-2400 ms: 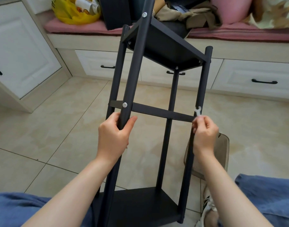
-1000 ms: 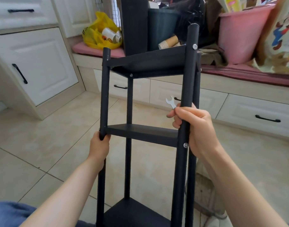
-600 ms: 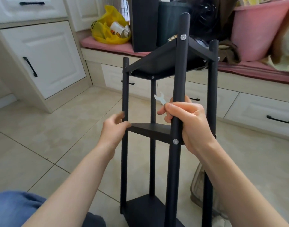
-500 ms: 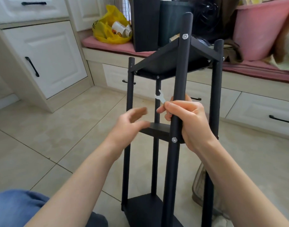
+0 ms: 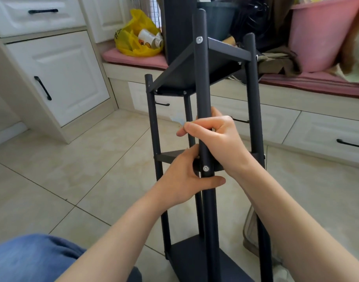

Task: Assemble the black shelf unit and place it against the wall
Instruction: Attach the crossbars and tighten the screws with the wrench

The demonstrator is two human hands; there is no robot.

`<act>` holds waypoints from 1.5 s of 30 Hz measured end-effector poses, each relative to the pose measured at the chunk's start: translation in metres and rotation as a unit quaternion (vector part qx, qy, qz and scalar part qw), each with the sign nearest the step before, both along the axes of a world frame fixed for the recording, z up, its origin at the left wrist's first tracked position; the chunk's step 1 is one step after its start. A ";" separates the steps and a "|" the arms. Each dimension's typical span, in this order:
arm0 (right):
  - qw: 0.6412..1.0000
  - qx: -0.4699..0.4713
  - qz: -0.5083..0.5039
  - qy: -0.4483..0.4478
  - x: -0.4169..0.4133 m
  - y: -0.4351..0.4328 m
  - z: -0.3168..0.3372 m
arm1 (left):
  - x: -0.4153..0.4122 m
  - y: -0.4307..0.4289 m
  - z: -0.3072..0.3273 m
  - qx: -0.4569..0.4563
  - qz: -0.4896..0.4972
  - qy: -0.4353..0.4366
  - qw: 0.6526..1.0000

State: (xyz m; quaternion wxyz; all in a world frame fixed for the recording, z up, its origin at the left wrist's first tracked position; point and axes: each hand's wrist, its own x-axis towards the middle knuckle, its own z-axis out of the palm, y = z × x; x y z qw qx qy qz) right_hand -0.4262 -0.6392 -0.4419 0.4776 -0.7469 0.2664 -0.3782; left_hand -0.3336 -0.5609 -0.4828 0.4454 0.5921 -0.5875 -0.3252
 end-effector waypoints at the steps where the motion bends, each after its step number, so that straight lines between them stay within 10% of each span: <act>1: 1.000 -0.004 0.001 0.000 0.001 0.000 0.002 | 0.001 0.000 0.001 -0.011 0.008 0.001 1.000; 20: 1.000 0.003 -0.015 -0.011 0.021 -0.008 0.011 | 0.024 -0.004 -0.009 -0.003 0.034 -0.026 0.999; 30: 0.999 -0.021 0.004 -0.025 0.007 -0.005 0.008 | 0.021 -0.015 0.020 -0.039 0.054 0.093 0.993; 37: 0.975 0.055 -0.151 -0.153 -0.038 0.015 -0.054 | 0.057 -0.026 0.025 0.039 0.073 0.090 0.993; 45: 0.981 0.120 -0.141 -0.059 -0.021 0.058 -0.105 | 0.065 -0.037 0.024 0.042 0.049 0.142 0.988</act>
